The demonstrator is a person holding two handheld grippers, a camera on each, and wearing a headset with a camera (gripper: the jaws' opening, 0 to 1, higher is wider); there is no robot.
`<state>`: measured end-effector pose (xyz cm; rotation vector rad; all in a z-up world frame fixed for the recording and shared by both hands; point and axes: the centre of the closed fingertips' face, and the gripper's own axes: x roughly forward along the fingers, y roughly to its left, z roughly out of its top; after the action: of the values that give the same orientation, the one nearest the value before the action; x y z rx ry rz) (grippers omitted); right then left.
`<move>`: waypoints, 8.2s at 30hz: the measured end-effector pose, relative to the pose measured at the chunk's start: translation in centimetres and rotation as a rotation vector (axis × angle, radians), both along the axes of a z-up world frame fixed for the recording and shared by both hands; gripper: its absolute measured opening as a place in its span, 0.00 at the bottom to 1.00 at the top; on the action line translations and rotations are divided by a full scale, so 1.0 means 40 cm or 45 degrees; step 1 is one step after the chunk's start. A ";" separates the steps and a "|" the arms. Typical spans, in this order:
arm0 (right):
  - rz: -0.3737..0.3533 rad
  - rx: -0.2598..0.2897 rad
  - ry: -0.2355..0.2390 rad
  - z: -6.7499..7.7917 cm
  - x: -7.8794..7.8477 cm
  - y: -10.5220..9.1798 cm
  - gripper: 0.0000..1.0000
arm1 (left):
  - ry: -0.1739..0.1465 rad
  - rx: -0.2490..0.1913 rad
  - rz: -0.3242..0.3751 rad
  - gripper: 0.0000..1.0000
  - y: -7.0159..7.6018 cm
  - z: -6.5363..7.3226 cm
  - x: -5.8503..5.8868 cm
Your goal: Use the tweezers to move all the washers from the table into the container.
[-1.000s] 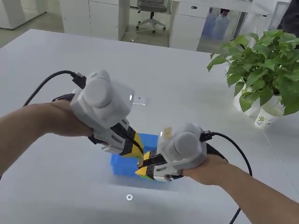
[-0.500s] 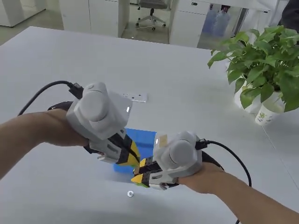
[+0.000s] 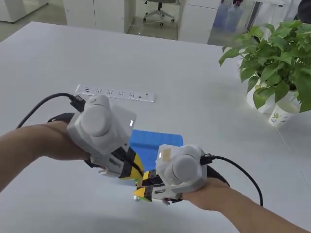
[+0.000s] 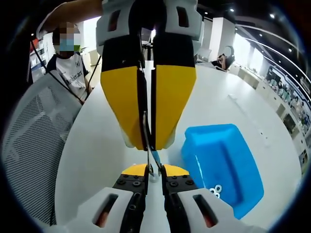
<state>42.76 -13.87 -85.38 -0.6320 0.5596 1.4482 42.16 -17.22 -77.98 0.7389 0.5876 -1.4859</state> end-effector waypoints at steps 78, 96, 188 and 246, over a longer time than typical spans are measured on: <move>-0.031 0.016 0.011 -0.031 -0.024 0.005 0.10 | 0.053 -0.049 0.015 0.05 0.006 -0.025 -0.023; -0.010 0.019 0.003 0.028 -0.017 0.009 0.10 | 0.065 -0.067 0.038 0.05 0.010 0.036 -0.014; 0.040 -0.081 0.036 -0.016 0.230 -0.040 0.11 | 0.011 -0.059 0.095 0.05 -0.036 -0.008 0.235; 0.082 -0.044 -0.062 0.119 0.160 -0.044 0.12 | -0.011 -0.090 0.061 0.05 -0.035 0.128 0.156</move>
<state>49.16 -15.62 -80.62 -0.7161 0.5310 1.4817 48.39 -18.63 -72.86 0.6715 0.5404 -1.4511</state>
